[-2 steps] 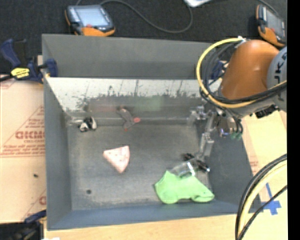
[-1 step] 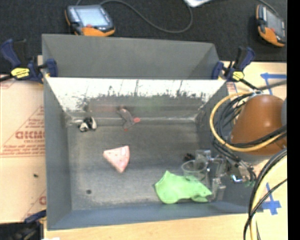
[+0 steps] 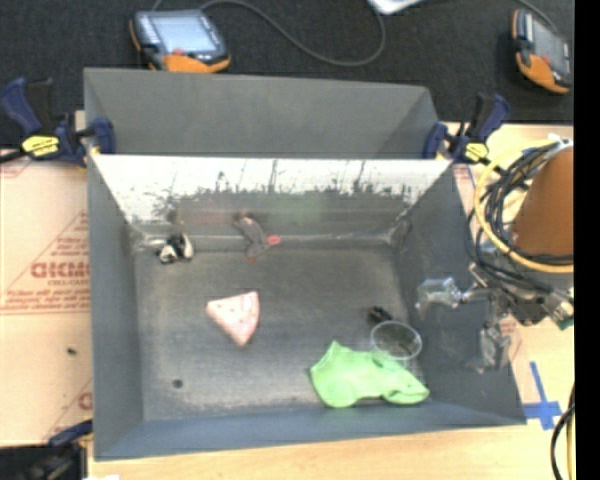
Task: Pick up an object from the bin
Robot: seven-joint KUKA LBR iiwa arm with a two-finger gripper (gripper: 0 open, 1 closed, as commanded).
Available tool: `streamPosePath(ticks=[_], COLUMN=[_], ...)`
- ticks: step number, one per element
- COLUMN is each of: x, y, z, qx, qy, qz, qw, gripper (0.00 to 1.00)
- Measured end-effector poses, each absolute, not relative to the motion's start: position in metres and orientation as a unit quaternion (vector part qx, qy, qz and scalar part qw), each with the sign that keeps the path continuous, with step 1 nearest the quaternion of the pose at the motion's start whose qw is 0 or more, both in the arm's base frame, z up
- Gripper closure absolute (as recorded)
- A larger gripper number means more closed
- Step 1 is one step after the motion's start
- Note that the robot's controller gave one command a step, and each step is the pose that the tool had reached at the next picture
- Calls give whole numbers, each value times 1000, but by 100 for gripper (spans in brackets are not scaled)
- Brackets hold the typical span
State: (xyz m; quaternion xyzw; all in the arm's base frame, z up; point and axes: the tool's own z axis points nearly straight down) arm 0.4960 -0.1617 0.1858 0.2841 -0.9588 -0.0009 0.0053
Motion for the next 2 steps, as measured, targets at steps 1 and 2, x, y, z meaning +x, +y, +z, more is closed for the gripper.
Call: streamPosePath(ticks=[1, 2], x=[478, 500], y=[-121, -65], z=[109, 94], qx=[224, 43], qy=[-974, -999], qz=[-4, -3], qw=[8, 8], gripper=[0, 0])
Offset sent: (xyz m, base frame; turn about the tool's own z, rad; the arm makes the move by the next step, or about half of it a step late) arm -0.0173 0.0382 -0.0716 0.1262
